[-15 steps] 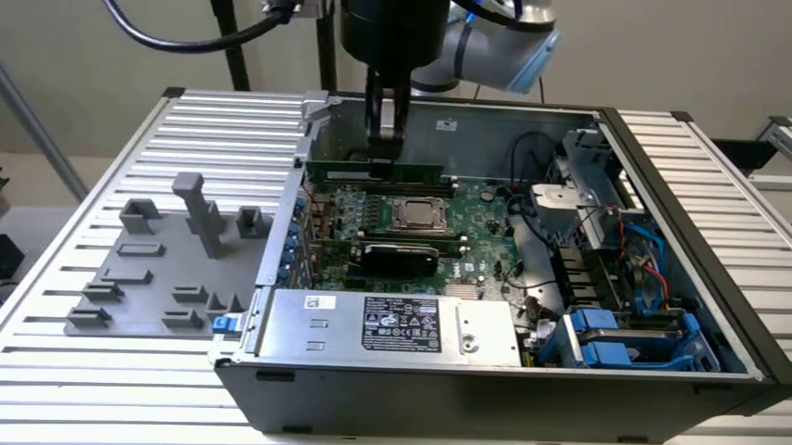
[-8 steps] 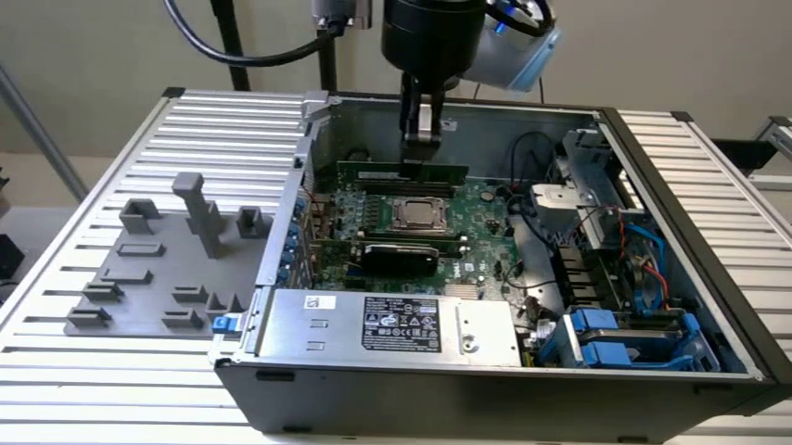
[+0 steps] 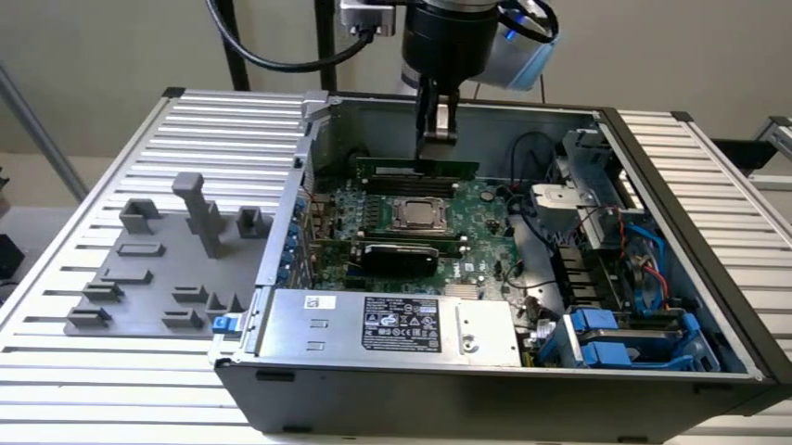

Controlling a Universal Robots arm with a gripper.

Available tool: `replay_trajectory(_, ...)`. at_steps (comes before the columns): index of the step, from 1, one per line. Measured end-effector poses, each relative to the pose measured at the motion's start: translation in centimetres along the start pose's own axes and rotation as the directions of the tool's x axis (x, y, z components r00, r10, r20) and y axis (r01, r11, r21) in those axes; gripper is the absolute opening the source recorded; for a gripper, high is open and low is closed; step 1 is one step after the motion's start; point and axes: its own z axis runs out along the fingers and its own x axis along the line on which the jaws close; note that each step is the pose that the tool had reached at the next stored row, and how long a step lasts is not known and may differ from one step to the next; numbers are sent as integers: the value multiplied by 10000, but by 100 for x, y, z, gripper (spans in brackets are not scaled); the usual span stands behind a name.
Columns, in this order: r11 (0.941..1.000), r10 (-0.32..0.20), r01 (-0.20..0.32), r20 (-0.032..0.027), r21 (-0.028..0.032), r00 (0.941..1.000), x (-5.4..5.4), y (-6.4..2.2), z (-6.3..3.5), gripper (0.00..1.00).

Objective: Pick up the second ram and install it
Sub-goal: 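Insert the second ram into the second slot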

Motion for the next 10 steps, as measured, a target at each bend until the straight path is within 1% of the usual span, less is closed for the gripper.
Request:
replay_trajectory(3,10000,-1,1,0,1,10000,-104,-33,59,0)
replay_trajectory(10,10000,-1,1,1,1,10000,-349,-52,197,0)
